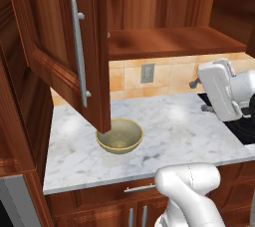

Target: Open the cabinet. Pick the bowls from the counter and place them in the cabinet. Then close the cabinet.

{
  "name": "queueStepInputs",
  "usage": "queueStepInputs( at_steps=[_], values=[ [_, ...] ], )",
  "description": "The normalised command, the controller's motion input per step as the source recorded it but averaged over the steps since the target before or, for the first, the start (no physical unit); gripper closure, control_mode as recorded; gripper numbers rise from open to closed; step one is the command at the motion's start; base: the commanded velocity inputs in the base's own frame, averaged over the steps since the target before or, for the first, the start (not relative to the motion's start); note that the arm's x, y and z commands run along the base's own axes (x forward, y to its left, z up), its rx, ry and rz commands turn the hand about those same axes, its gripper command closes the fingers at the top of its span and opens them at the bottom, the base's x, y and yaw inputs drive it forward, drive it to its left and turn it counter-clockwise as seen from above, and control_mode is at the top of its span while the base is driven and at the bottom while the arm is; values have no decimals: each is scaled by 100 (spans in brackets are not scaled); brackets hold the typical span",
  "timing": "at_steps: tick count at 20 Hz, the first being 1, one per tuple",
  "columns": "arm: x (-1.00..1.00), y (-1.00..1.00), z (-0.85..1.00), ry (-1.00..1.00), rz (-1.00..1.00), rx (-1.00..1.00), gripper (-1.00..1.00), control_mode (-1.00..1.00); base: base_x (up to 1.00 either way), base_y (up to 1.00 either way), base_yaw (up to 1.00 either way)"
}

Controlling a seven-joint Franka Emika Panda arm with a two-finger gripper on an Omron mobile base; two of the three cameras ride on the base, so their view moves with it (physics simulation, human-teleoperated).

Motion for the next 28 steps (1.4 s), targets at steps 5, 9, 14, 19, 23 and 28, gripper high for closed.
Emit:
queueStepInputs(
  at_steps=[5,9,14,19,23,28],
  values=[
    [4,0,-46,0,9,-7,-100,-100,0,0,0],
    [15,0,-43,0,6,-14,-100,-100,0,0,0],
    [20,0,-29,0,5,-14,-100,-100,0,0,0],
    [24,0,-19,0,2,-14,-100,-100,0,0,0],
    [14,0,-30,0,1,-14,-100,-100,0,0,0],
    [22,0,-28,0,0,-16,-100,-100,0,0,0]
  ],
)
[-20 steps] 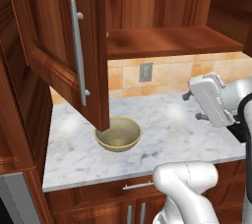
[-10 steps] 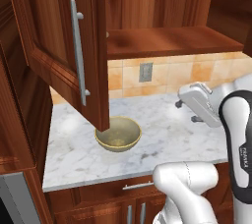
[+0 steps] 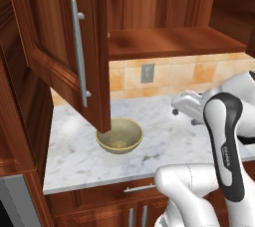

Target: Open the cabinet. Pick the bowls from the counter and place them in the cabinet. Then close the cabinet.

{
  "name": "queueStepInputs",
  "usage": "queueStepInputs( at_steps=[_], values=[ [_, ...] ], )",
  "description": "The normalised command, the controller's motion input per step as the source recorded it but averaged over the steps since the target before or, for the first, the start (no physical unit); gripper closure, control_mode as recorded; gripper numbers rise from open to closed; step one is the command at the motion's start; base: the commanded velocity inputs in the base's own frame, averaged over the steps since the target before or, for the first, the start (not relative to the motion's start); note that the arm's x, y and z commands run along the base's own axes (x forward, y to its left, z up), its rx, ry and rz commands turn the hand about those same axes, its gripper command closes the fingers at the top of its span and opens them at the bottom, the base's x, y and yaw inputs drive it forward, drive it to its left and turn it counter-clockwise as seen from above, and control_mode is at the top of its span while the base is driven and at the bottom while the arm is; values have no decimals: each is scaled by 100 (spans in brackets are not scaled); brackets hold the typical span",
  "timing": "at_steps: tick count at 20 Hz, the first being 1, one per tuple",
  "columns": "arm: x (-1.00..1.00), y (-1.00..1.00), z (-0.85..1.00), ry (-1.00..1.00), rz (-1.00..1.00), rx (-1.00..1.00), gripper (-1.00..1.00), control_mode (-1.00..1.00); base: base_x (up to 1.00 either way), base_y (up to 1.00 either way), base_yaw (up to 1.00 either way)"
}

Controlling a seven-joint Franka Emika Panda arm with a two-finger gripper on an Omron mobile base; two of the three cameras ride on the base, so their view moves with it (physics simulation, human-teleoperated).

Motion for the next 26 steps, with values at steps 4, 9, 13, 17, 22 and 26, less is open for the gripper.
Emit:
queueStepInputs(
  at_steps=[4,9,13,17,22,26],
  values=[
    [34,5,-32,0,0,-10,-100,-100,0,0,0],
    [33,7,-34,0,0,-3,-100,-100,0,0,0],
    [27,10,-41,0,0,0,-100,-100,0,0,0],
    [28,4,-42,1,0,0,-100,-100,0,0,0],
    [30,5,-32,4,0,0,-100,-100,0,0,0],
    [31,28,-9,5,0,0,-100,-100,0,0,0]
  ],
)
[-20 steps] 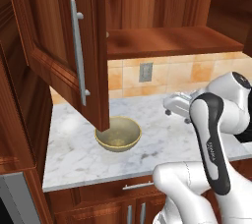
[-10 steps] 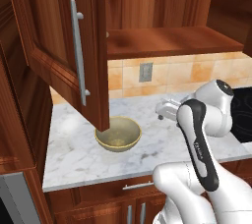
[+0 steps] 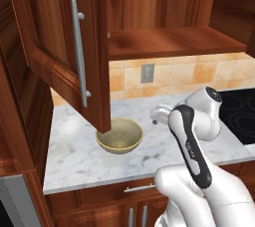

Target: Open the cabinet. Pick the bowls from the counter and place them in the cabinet. Then close the cabinet.

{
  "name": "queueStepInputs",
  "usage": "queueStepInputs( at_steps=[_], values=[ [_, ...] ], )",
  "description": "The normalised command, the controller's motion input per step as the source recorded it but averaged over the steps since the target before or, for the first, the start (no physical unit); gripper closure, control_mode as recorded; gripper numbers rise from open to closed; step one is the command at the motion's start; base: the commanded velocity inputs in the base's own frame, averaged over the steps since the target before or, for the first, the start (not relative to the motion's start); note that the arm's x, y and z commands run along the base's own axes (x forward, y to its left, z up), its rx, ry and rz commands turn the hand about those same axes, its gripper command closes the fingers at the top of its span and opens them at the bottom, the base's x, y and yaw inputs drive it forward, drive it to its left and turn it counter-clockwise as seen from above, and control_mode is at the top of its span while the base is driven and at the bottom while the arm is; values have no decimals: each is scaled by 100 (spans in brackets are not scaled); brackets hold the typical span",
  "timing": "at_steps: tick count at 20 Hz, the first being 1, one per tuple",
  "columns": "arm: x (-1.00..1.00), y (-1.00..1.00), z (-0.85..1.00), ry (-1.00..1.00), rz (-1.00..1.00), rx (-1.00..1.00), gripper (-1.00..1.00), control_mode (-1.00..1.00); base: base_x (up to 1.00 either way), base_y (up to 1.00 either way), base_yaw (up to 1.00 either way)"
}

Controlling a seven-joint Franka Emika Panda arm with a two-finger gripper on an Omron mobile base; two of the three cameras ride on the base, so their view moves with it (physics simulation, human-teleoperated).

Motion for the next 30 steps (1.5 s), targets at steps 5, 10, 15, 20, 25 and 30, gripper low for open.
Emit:
queueStepInputs(
  at_steps=[5,10,15,20,25,30],
  values=[
    [32,29,-6,4,0,0,-100,-100,0,0,0],
    [34,13,-12,6,0,0,-100,-100,0,0,0],
    [30,10,-18,4,0,0,-100,-100,0,0,0],
    [23,9,-20,7,0,0,-100,-100,0,0,0],
    [6,10,-24,4,0,0,-100,-100,0,0,0],
    [3,7,-25,3,0,0,-100,-100,0,0,0]
  ],
)
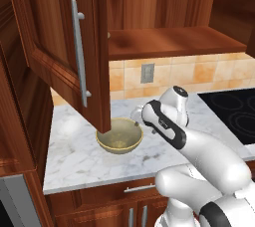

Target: Open the cabinet. Pick the bowls from the counter and place them in the cabinet. Then close the cabinet.

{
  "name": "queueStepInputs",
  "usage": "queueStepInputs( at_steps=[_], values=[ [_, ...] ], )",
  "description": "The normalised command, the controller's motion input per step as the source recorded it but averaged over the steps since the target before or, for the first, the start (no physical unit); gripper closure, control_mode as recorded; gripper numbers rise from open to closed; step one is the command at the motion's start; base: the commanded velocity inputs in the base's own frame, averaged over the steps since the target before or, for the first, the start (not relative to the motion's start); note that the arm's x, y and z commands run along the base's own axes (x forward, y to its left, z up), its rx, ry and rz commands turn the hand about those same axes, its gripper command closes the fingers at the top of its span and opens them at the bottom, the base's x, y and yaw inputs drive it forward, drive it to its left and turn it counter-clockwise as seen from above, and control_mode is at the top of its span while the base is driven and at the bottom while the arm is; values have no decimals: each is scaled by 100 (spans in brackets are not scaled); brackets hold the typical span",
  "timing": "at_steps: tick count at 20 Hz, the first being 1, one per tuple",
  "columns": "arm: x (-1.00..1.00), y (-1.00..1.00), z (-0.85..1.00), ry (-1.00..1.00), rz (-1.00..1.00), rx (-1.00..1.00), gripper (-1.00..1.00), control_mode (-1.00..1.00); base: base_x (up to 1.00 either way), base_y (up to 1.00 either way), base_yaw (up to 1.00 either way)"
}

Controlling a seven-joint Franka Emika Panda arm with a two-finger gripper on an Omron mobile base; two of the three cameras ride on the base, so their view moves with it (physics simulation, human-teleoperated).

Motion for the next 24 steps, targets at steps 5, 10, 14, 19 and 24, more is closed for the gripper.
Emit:
queueStepInputs(
  at_steps=[5,10,14,19,24],
  values=[
    [0,5,-25,0,0,0,-100,-100,0,0,0],
    [1,3,-22,0,0,0,-100,-100,0,0,0],
    [2,5,-20,0,0,0,-100,-100,0,0,0],
    [1,7,-20,0,0,0,-100,-100,0,0,0],
    [3,6,-21,0,0,0,-100,-100,0,0,0]
  ],
)
